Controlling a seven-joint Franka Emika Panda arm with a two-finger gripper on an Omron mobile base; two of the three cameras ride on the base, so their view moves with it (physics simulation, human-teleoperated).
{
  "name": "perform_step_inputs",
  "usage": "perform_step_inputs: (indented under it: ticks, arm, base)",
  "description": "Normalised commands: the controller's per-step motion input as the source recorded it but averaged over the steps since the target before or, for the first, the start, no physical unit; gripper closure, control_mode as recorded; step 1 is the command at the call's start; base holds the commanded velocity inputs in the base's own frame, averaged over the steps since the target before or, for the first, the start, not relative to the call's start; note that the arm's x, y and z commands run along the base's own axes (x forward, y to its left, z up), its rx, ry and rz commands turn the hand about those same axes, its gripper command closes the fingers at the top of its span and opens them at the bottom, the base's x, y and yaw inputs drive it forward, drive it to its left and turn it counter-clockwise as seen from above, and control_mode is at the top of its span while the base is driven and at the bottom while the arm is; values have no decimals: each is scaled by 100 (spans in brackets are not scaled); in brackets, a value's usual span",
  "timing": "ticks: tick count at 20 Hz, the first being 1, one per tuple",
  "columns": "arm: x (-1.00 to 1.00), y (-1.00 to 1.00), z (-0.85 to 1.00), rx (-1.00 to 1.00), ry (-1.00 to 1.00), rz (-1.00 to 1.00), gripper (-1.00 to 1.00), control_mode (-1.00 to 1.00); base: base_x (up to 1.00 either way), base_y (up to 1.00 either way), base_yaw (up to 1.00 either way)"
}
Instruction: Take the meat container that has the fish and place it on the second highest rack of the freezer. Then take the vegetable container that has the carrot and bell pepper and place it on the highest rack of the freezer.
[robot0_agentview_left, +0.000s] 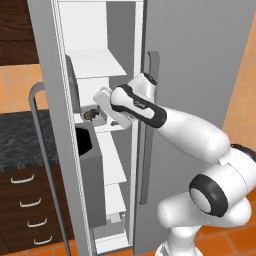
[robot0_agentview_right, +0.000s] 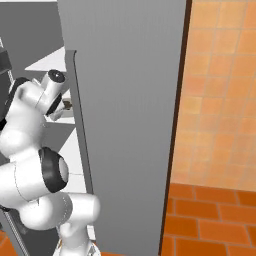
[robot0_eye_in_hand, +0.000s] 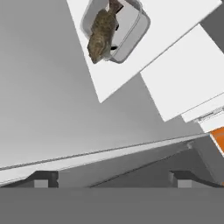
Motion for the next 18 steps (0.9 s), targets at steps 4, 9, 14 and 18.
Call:
perform_step_inputs:
  ticks: [4,9,14,18]
  arm:
    - [-92,-4,74,-29,0,69,-100,-100]
    - [-100,-1,24,-51,3,62,-100,-100]
    - [-100,-38,-8,-34,-3,25,-100,-100]
    - [-100,-89,-1,-23,-23,21,-100,-100]
  base:
    - [0,0,0]
    - [0,0,0]
    - [0,0,0]
    - [0,0,0]
